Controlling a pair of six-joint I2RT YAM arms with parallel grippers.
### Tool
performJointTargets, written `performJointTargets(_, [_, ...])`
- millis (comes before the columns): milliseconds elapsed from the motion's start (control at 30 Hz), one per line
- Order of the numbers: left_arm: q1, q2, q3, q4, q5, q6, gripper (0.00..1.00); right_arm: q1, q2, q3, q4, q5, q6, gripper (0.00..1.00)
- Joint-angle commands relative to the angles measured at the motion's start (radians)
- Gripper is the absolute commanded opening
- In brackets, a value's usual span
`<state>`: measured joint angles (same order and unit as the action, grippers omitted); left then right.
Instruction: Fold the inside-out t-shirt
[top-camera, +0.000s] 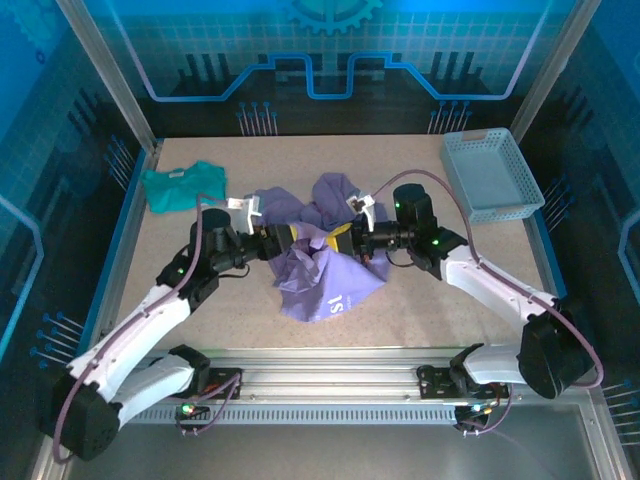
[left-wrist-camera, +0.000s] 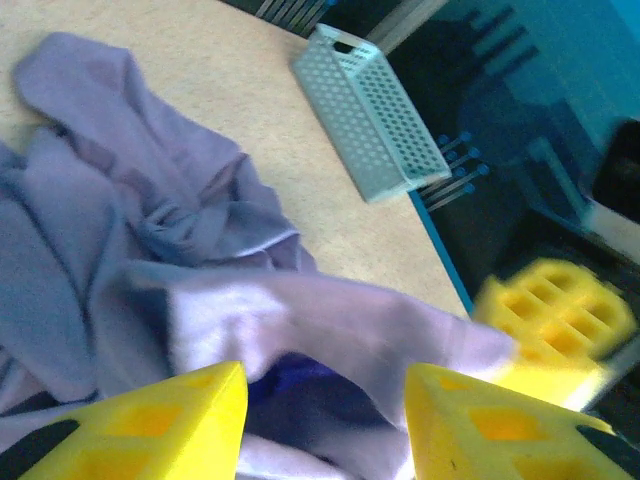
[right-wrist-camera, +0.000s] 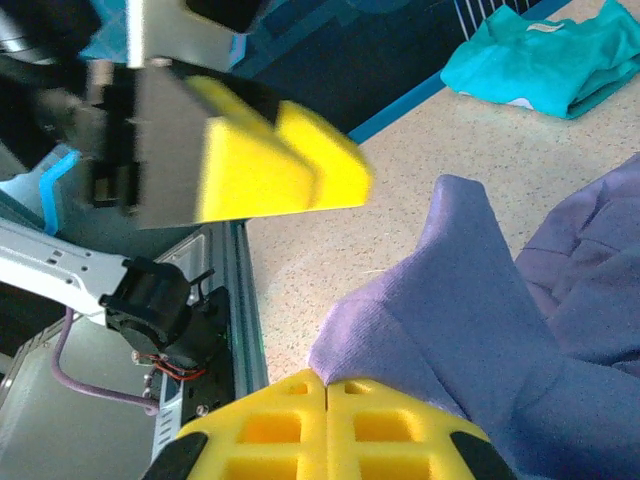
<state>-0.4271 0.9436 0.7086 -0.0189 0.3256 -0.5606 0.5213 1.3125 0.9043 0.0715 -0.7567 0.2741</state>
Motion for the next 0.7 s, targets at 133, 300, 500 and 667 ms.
performJointTargets(133, [-0.111, 0.015, 0.014, -0.028, 0.086, 0.084, 0.40, -0.002, 0.031, 0.046, 0.006, 0.028, 0.040, 0.00])
performJointTargets(300, [-0.111, 0.109, 0.050, 0.006, 0.121, 0.059, 0.42, 0.001, 0.024, 0.045, -0.003, 0.035, 0.035, 0.00])
performJointTargets(500, [-0.111, 0.175, 0.093, 0.025, 0.092, 0.098, 0.47, 0.005, 0.015, 0.041, -0.022, 0.036, 0.021, 0.00])
performJointTargets(667, [-0.108, 0.217, 0.121, 0.039, 0.075, 0.119, 0.42, 0.008, 0.011, 0.040, -0.044, 0.041, -0.001, 0.00])
